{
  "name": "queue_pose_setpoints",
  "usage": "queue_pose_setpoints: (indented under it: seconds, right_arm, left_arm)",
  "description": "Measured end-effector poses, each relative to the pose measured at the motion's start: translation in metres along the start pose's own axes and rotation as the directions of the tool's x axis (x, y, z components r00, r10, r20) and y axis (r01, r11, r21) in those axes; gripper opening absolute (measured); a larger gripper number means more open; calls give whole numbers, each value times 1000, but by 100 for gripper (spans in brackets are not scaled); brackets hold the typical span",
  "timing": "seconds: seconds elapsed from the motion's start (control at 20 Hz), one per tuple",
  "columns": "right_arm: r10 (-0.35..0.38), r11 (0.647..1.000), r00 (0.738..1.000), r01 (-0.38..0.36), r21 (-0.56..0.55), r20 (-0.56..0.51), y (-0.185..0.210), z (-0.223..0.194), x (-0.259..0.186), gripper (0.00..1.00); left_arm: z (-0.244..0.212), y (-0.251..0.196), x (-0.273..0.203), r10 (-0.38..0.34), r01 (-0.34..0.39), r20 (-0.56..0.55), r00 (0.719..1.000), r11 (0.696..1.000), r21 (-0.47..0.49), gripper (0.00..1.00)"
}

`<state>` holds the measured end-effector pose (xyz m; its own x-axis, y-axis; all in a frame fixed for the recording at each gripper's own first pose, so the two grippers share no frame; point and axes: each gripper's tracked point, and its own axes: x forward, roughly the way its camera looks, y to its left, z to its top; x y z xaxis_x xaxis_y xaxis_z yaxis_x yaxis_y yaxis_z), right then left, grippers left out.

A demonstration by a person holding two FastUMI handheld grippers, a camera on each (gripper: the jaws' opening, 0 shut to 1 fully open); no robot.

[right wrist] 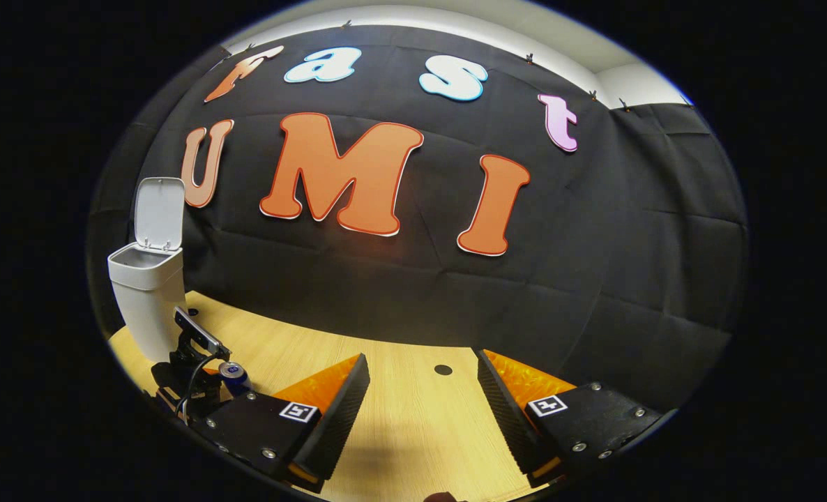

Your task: Press the lid of the desktop garbage bin to open it, pick up the crumpled paper on the desktop and throw it into the bin, then pick up the pop can on the desktop and drop it into the bin, and finally close the garbage bin lid.

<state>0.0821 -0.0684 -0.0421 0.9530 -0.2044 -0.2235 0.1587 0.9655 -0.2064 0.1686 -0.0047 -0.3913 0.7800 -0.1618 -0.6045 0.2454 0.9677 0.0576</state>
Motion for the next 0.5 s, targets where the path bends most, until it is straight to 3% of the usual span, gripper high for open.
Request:
queue_pose_setpoints:
  seconds: [0.05,0.25,0.5]
  right_arm:
    - [-1,1000,1000,1,0,0,0,0,0,94]
    - [5,1000,1000,-5,2,-3,6,-1,1,94]
    - [30,1000,1000,-30,9,3,16,-1,3,94]
  left_arm:
    - [0,0,-1,-5,5,0,1000,1000,-4,88]
    - [4,2,-6,-16,16,-1,1000,1000,20,82]
    - [40,12,-38,-4,5,52,999,1000,-10,80]
